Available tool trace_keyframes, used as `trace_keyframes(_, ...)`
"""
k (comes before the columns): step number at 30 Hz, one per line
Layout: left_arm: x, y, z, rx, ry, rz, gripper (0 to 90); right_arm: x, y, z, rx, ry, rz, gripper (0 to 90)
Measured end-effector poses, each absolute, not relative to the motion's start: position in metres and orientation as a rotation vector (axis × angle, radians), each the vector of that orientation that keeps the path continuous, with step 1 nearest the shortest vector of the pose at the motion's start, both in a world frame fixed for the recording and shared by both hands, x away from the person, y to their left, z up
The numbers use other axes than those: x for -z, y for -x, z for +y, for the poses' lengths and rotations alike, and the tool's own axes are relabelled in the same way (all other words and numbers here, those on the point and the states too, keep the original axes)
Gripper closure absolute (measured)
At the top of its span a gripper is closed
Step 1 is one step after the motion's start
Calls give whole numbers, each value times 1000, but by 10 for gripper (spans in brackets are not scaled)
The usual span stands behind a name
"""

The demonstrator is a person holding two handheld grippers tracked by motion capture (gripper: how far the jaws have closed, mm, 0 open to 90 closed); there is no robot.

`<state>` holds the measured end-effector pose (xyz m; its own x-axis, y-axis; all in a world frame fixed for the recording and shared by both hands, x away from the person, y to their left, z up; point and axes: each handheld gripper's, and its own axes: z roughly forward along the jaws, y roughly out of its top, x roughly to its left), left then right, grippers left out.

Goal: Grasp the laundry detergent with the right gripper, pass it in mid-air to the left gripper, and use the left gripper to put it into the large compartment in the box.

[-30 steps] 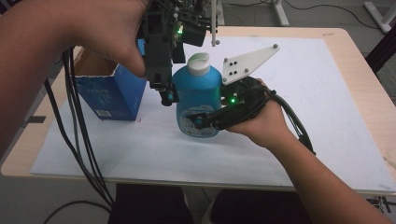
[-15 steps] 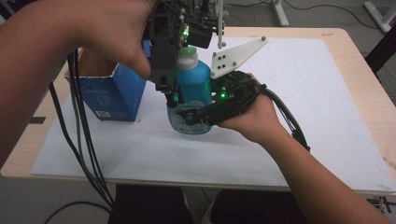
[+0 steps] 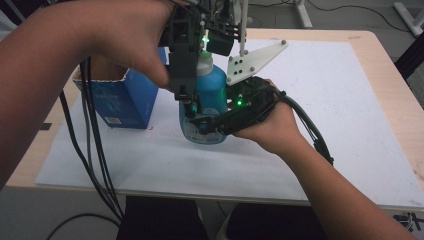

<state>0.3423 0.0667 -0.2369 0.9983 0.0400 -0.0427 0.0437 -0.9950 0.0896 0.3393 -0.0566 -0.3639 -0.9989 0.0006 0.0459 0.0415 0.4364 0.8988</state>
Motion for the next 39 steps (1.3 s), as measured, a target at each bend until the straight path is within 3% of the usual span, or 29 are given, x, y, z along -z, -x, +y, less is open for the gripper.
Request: trace_keyframes(39,237,-342,61,48,-3067,64,255,365,-339,-57,1657,29,-2622,458)
